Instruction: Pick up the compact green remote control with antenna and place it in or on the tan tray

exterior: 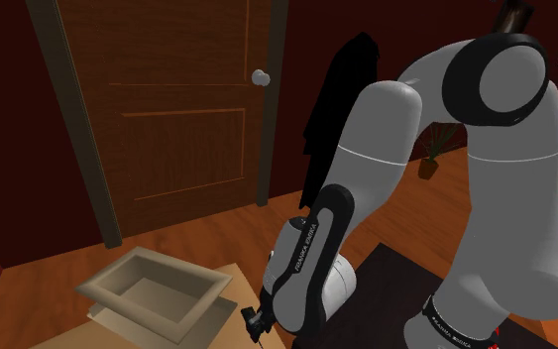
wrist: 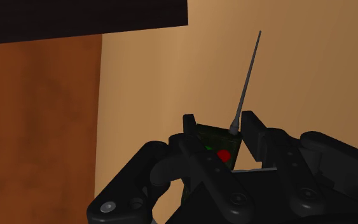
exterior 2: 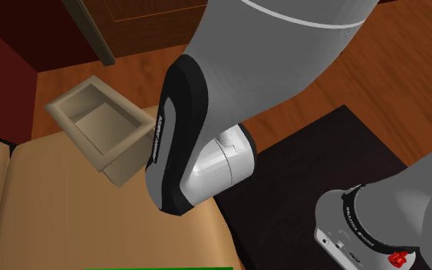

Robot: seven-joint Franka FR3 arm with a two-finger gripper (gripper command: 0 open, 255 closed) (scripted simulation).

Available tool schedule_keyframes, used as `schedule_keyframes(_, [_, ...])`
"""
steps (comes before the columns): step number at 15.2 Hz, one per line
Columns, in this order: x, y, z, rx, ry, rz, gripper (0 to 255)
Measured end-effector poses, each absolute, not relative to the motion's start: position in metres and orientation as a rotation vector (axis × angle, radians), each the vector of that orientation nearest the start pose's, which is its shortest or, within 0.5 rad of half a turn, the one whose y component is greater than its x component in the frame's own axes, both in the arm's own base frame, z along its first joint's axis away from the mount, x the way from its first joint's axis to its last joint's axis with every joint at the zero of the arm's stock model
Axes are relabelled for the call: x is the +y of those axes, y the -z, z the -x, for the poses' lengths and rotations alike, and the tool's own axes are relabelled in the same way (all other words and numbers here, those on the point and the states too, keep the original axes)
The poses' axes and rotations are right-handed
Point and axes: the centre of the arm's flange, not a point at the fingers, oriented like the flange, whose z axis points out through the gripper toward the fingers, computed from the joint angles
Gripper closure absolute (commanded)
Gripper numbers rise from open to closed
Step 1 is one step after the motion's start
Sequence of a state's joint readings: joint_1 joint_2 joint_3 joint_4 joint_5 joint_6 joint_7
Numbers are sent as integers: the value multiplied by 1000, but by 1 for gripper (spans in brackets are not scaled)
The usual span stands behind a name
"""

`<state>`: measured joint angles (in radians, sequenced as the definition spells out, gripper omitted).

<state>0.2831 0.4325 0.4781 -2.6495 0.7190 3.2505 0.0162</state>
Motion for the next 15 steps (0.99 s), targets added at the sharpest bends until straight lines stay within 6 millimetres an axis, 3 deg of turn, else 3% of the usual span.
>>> schedule_keyframes(4, [246,-126,-318,50,82,2927,255])
schedule_keyframes(15, [246,-182,-318,50,82,2927,255])
